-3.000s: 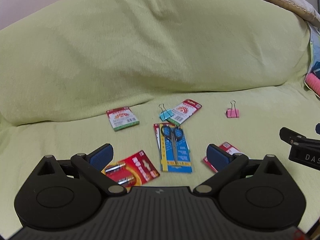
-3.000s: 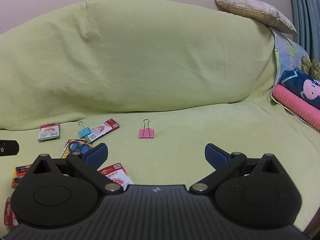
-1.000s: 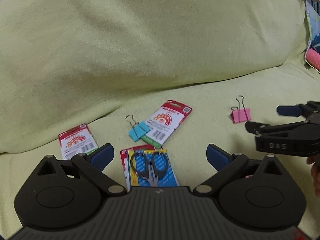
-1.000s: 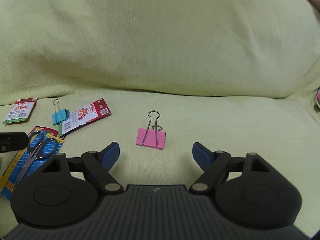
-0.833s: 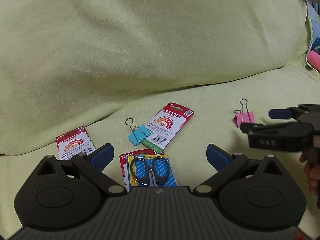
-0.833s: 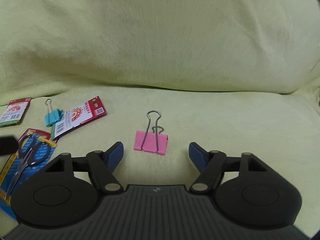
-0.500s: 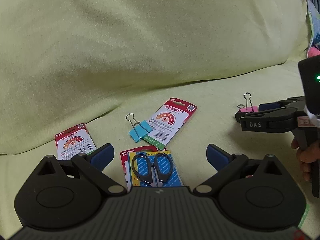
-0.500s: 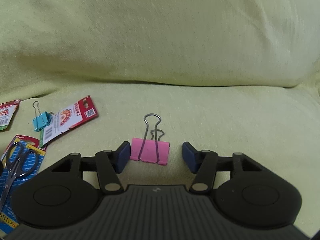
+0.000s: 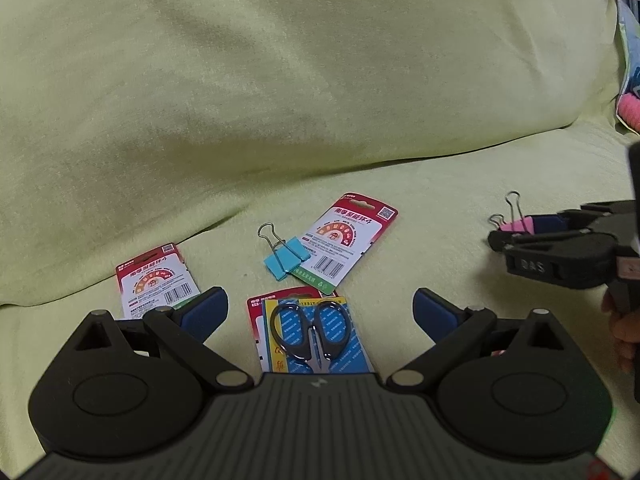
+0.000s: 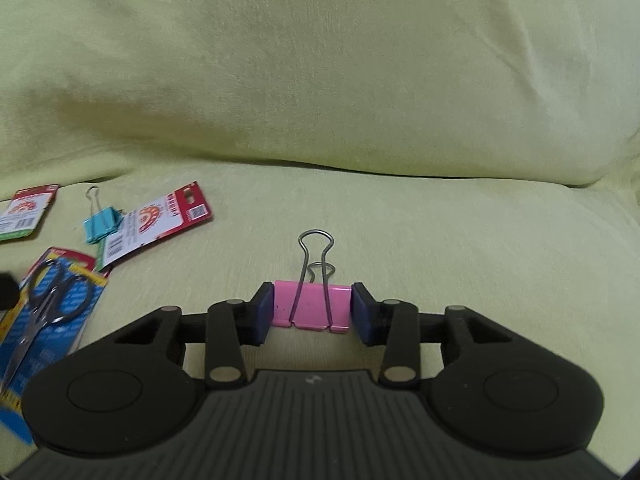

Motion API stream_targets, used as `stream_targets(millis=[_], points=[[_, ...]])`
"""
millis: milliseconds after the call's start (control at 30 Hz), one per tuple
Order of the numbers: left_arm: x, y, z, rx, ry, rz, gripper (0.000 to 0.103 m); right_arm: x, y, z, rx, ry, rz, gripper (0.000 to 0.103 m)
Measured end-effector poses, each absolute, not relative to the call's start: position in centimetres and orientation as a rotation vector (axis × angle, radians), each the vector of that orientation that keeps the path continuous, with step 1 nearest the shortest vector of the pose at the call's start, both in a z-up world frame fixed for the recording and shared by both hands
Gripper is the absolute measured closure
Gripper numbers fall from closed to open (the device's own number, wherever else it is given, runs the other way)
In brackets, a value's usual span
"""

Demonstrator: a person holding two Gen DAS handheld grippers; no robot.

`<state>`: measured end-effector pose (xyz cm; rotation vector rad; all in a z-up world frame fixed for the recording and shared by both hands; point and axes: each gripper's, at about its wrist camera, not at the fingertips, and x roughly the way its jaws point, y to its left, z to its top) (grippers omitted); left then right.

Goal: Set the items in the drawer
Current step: 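Close the right gripper on the pink binder clip and lift it, then carry the pink binder clip in the right gripper to the open drawer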

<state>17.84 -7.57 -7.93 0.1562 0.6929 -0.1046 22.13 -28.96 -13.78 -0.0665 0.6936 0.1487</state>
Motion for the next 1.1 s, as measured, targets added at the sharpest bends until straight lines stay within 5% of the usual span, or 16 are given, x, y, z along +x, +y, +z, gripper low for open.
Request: stream_targets(millis=[1100], points=[[3.2, -8.1, 0.0, 0.135, 0.715, -0.200, 0.003, 0.6, -29.2, -0.9, 0.092, 0.596, 0.152, 0.067]])
